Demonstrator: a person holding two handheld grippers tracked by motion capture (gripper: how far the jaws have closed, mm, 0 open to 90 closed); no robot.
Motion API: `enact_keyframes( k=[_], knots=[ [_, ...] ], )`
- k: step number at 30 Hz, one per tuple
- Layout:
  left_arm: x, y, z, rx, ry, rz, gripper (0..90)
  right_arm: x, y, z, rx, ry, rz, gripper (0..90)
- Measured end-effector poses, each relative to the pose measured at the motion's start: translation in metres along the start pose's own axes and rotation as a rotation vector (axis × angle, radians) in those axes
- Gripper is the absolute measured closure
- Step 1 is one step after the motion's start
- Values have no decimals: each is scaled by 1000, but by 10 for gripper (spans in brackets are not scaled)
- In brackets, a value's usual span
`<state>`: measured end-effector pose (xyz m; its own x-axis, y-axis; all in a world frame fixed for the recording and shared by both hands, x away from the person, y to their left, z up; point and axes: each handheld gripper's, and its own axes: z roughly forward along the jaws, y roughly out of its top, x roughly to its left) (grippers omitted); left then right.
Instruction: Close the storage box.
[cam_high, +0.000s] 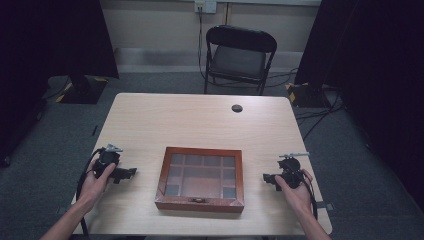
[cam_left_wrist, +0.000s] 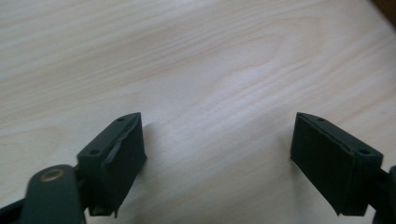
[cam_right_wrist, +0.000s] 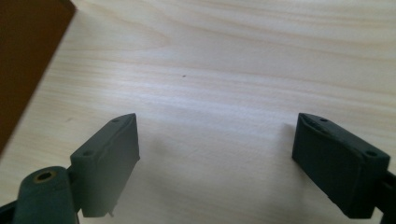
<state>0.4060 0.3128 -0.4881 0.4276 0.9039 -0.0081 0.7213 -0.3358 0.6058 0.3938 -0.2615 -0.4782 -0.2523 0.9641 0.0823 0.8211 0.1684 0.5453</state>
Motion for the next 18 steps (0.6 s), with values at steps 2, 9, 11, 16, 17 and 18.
enact_keyframes(
  k=[2,9,11,16,17,18],
  knots=[
    [-1,-3,3,-27,13,-3,78,4,-3,5,-38,-82,-36,94],
    [-1,-11,11,-146,3,-9,0,5,-11,14,-133,-74,-66,0],
    [-1,-12,11,-149,3,-10,0,5,-13,16,-172,-69,-66,0],
    [-1,-12,11,-149,3,-10,0,5,-14,19,-209,-69,-66,0],
    [-1,-11,11,-146,5,-4,0,5,-14,19,-209,-69,-66,0],
    [0,-11,11,-144,1,4,0,5,-14,19,-209,-68,-66,0]
  ],
)
